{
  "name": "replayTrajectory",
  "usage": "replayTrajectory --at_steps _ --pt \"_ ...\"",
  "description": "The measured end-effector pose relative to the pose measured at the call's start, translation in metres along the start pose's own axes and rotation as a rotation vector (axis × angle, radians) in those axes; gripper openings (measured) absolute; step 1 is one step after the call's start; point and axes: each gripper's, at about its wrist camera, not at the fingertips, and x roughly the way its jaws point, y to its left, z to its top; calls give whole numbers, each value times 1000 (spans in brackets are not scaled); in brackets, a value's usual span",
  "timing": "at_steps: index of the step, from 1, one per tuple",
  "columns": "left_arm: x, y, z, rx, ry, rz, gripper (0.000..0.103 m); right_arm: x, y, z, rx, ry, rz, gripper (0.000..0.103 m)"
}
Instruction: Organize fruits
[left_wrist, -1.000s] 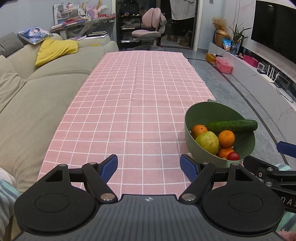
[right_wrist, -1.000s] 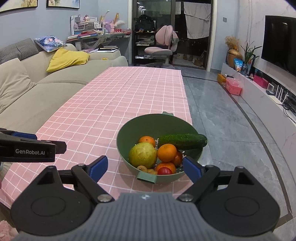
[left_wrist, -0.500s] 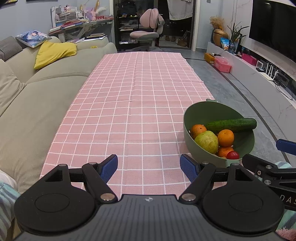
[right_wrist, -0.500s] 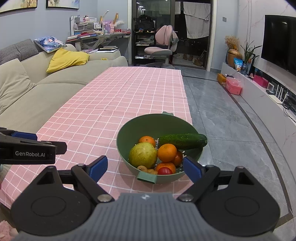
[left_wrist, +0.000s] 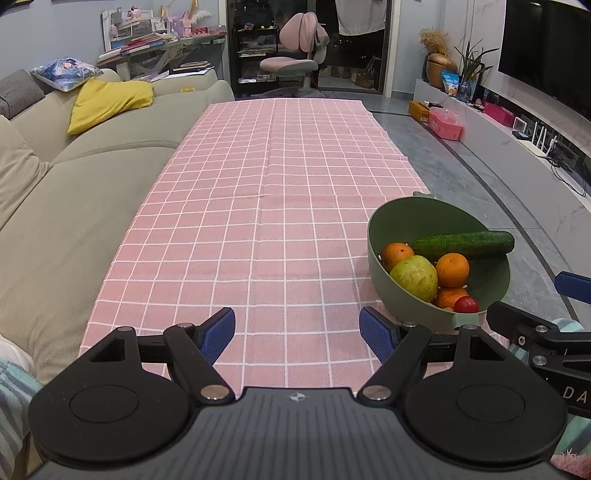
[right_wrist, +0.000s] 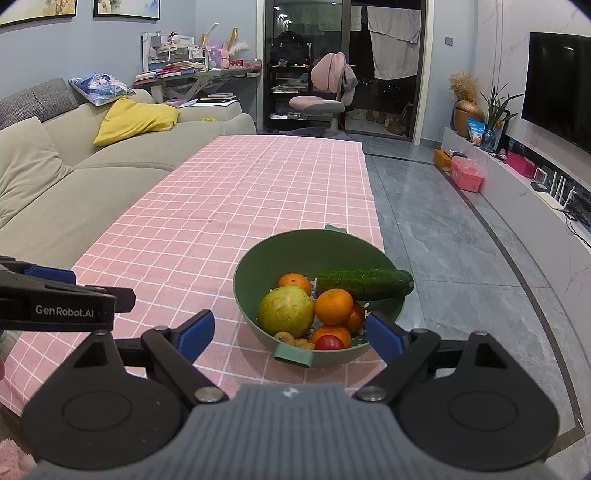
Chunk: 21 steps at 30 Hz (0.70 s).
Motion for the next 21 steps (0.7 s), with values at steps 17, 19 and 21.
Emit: replayTrajectory --at_steps 17,19,21 --pt "0 1 0 -4 4 -2 90 2 1 -2 -6 8 3 86" --pt "0 1 1 -6 4 -3 90 3 1 -2 -8 9 4 86" --pt "1 2 1 -8 5 -3 90 3 1 -1 -7 10 4 86"
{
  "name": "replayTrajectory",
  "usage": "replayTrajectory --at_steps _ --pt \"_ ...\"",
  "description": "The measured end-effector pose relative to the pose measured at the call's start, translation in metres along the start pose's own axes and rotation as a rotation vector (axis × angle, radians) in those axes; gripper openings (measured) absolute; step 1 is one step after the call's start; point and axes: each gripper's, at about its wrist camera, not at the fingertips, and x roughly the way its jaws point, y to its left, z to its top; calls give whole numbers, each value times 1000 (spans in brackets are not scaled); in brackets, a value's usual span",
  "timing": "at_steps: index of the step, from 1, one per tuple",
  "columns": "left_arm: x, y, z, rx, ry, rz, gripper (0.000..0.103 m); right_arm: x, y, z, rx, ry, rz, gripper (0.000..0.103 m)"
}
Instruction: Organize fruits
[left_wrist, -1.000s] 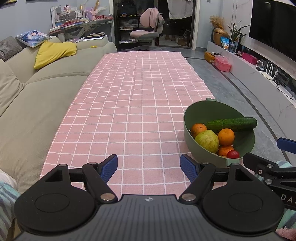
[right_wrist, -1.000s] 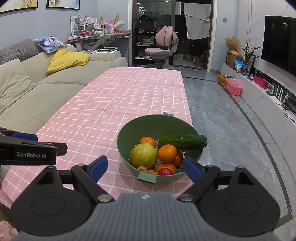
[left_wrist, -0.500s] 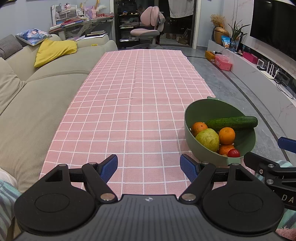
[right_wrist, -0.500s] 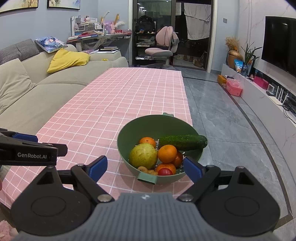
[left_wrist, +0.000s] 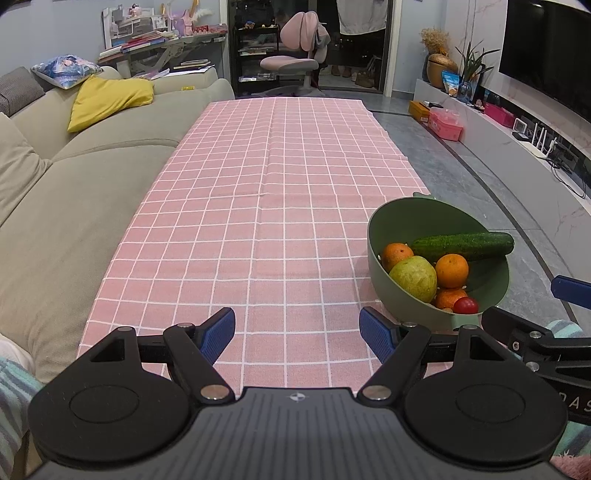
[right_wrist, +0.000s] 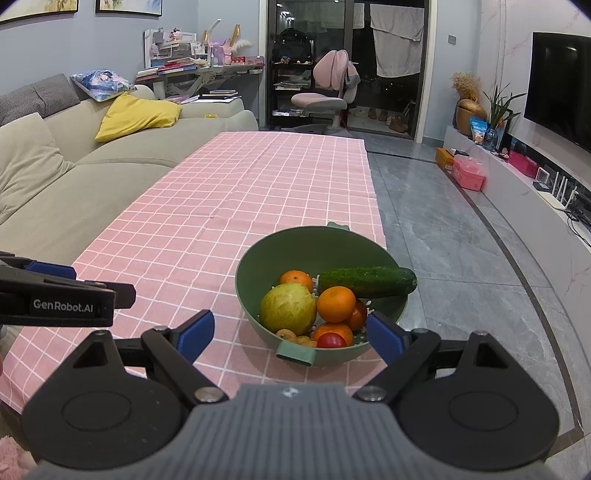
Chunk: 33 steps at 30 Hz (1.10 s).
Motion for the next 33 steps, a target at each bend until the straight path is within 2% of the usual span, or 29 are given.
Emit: replayTrajectory --at_steps 33 --pt "-2 2 0 -21 0 -3 90 2 -2 -1 -3 9 5 86"
